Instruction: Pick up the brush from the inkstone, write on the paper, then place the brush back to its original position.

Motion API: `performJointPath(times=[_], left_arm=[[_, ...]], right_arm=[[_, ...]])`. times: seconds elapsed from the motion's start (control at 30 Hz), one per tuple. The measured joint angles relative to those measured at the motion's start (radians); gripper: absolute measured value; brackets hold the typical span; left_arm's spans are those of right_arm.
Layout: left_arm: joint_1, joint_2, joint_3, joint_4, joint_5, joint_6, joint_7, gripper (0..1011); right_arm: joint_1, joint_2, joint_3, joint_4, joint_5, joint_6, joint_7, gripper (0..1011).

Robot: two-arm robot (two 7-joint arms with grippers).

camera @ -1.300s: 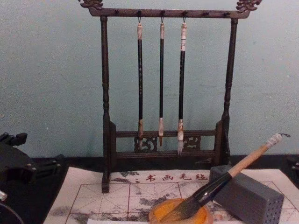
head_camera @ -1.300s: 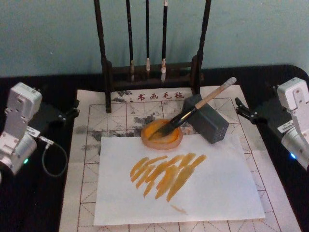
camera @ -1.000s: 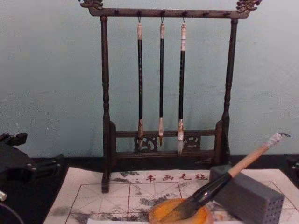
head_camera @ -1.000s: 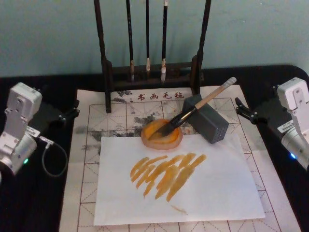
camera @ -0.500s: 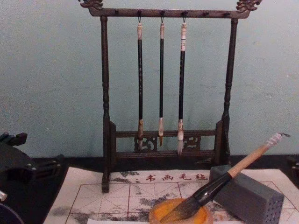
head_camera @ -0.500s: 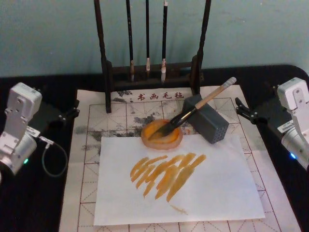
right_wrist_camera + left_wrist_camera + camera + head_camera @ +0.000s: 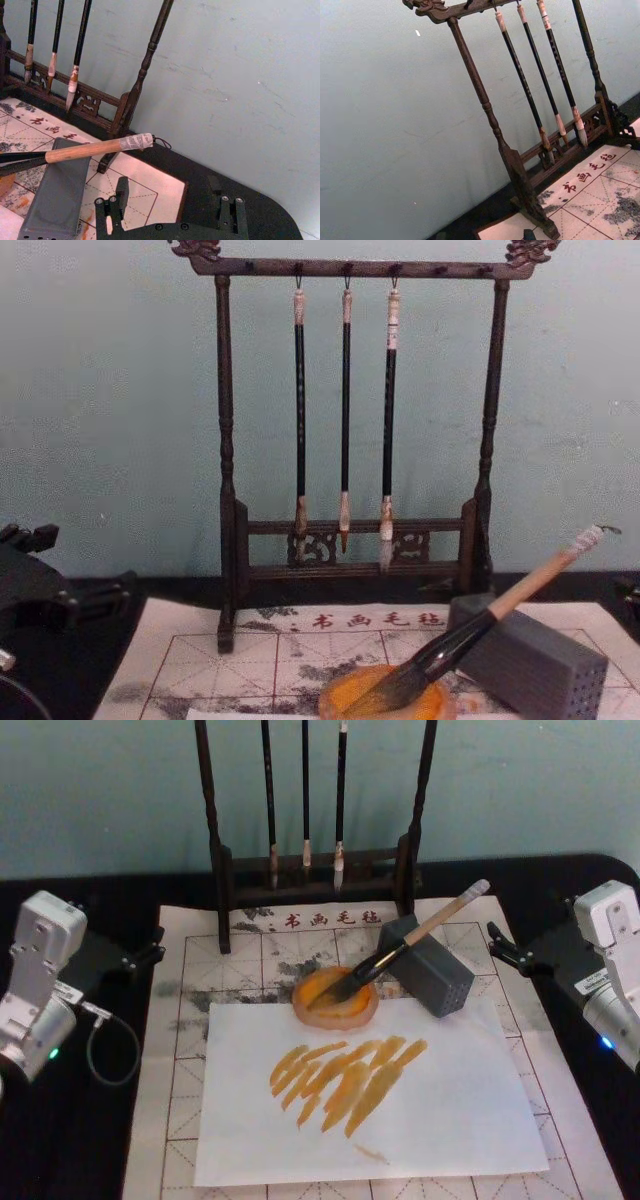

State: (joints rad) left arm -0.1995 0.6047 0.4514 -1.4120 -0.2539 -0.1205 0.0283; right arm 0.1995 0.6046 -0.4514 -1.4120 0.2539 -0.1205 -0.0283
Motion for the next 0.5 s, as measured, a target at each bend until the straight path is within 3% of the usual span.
performJointPath(times=[0.2,0.5], left_arm=[[0.000,0.000,0.000,0.000,0.000,0.000,0.000,1001],[0.000,0.000,0.000,0.000,0.000,0.000,0.000,1001]], right_arm=[[-0.012,-0.008,0.024,-0.008,0.024,0.000,0.026,1002],[-0.051,-0.034,0.099,-0.042,0.181,0.052,0.127,1003]])
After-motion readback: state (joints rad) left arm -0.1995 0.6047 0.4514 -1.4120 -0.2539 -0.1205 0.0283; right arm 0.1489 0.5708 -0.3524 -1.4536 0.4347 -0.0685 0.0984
